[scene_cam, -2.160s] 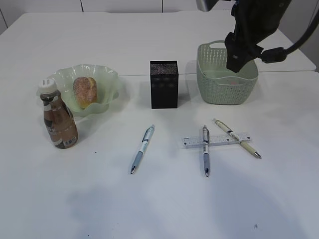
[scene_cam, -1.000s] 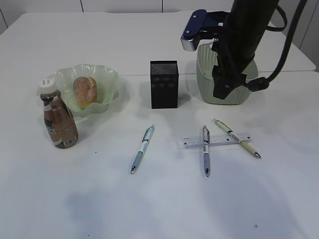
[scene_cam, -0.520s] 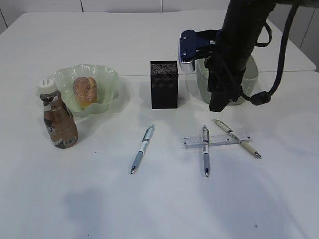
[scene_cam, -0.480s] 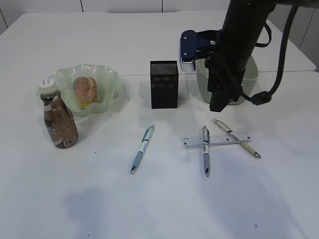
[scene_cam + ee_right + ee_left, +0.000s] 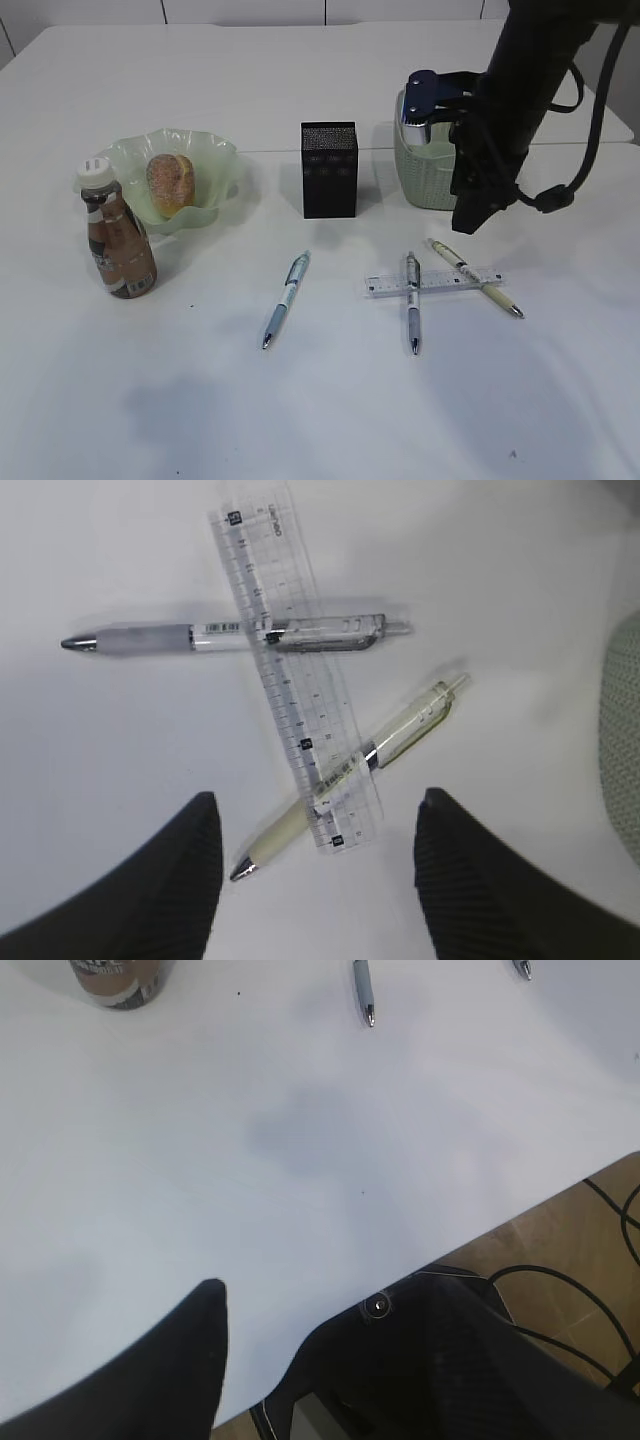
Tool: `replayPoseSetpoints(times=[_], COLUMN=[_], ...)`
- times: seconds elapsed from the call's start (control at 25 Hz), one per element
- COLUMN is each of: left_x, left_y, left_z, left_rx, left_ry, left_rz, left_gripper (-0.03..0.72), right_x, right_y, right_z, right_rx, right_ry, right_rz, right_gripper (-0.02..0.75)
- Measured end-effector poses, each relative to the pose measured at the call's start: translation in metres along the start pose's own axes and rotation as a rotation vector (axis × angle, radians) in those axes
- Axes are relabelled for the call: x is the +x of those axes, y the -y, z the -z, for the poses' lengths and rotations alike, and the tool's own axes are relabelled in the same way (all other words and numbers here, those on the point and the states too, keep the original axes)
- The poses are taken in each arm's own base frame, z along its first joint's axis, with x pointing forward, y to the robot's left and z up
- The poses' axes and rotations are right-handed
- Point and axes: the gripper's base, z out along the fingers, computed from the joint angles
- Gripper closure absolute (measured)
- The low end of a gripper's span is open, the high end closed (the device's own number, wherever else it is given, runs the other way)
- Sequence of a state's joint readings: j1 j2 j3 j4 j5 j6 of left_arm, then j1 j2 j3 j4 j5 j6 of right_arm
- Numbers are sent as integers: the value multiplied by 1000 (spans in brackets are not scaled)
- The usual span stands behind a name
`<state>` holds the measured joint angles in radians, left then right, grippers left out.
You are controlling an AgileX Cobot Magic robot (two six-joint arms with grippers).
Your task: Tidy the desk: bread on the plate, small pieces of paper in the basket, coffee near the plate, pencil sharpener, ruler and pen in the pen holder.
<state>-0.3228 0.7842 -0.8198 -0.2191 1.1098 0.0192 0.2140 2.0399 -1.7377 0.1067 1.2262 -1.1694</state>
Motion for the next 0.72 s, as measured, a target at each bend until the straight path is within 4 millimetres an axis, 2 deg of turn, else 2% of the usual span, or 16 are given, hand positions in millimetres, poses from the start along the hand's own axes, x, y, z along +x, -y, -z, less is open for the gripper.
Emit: replayPoseSetpoints(times=[0.72], left_x=[-2], left_y=[0], left_z=[0], left_rx=[-2], left_ry=[24], left_rz=[-1], left_gripper=[240], right_x=[-5], right_y=[-2], right_z=[0], right_rx=[-22], right_ry=[53], right_rz=[-64], right_gripper=[259])
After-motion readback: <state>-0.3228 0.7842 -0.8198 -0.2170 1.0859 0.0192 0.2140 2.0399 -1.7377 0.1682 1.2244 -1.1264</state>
